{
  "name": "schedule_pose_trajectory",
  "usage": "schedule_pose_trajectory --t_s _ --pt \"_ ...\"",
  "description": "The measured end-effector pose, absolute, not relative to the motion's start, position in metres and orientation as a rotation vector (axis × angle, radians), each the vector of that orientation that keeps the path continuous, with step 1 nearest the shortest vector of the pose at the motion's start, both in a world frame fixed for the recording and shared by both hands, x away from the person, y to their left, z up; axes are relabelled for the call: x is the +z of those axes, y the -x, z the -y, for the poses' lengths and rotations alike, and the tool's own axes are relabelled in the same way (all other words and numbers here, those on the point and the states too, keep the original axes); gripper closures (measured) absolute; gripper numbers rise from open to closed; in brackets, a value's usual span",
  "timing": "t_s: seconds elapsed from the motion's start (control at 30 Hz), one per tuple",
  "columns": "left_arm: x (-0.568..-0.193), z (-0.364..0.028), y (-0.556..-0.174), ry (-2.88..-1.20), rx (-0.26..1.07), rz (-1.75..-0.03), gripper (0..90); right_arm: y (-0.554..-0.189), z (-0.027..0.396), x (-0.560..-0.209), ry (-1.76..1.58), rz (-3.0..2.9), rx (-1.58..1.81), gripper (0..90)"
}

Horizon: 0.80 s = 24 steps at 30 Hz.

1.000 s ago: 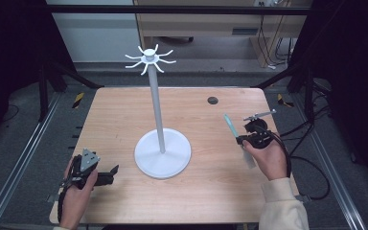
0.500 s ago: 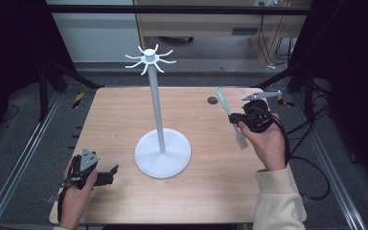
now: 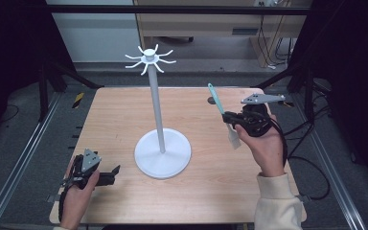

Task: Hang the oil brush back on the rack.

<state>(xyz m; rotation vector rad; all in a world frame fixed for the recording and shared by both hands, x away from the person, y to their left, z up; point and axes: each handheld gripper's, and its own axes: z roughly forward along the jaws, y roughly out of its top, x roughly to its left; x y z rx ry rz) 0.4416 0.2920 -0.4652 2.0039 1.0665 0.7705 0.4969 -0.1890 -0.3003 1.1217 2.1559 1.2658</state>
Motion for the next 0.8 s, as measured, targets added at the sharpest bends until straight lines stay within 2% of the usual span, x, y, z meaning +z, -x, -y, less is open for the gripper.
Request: schedule_pose_trajectory --t_s 0.8 --pt "-0.466 -0.288 -0.442 -2.025 0.763 -1.053 2.9 -0.479 0.185 -0.279 -0.995 -2.025 1.447 82.3"
